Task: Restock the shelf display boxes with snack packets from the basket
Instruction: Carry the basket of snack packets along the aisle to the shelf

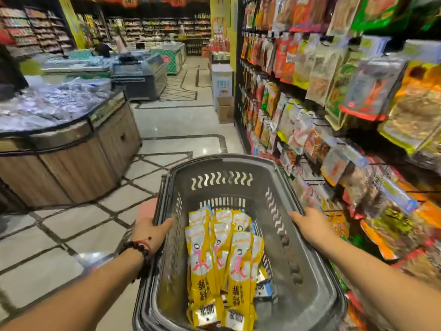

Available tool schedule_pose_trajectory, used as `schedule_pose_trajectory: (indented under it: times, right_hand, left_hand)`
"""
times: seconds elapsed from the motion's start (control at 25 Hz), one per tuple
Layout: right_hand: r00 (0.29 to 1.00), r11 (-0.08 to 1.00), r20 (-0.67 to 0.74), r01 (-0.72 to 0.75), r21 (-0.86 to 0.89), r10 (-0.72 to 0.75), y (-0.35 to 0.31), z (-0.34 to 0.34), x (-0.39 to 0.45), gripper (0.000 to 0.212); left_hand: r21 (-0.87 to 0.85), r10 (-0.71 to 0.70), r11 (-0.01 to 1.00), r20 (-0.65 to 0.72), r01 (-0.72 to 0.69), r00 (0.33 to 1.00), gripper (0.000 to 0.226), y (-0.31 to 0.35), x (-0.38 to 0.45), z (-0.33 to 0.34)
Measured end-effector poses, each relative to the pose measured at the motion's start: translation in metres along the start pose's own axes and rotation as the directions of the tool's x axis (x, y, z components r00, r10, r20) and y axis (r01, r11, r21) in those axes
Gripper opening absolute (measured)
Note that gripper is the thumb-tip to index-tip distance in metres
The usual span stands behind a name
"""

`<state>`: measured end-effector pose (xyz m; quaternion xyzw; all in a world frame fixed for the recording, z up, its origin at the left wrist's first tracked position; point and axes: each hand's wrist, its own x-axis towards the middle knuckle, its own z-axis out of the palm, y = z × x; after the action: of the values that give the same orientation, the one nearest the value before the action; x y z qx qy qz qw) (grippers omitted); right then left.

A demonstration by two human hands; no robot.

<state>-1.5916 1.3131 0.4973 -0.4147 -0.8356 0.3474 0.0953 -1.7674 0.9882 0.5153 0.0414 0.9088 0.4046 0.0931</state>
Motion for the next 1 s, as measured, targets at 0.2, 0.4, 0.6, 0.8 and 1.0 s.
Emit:
schedule_pose_trajectory:
  times: [0.2,0.4,0.6,0.8,1.0]
  right_hand:
    - [0.998,0.998,-0.011,-0.062,-0.008,0.062,-0.043,0.020,0.147,0.040]
    - [0.995,0.996,0.042,-0.086,-0.005,0.086,-0.078,0.059,0.332,0.037]
    - [0.997,0.998,0.043,-0.058,0.001,0.058,-0.128,0.072,0.476,0.035]
    - [0.998,0.998,0.020,-0.053,-0.035,0.054,-0.161,0.099,0.597,0.043]
    - [0.989,0.986,0.016,-0.146,-0.086,0.148,-0.177,0.147,0.716,0.039]
  left_hand:
    - [0.073,0.008,0.997,0.018,-0.009,1.000,0.040,0.055,0.164,0.043]
    - [0.118,-0.050,0.992,-0.008,0.051,0.999,0.054,0.106,0.327,0.108]
    - [0.137,-0.052,0.989,-0.029,0.056,0.998,0.042,0.165,0.457,0.142]
    - [0.093,-0.040,0.995,-0.004,0.040,0.999,0.041,0.192,0.588,0.183]
    - [0.102,-0.057,0.994,0.054,0.051,0.997,0.044,0.199,0.735,0.243]
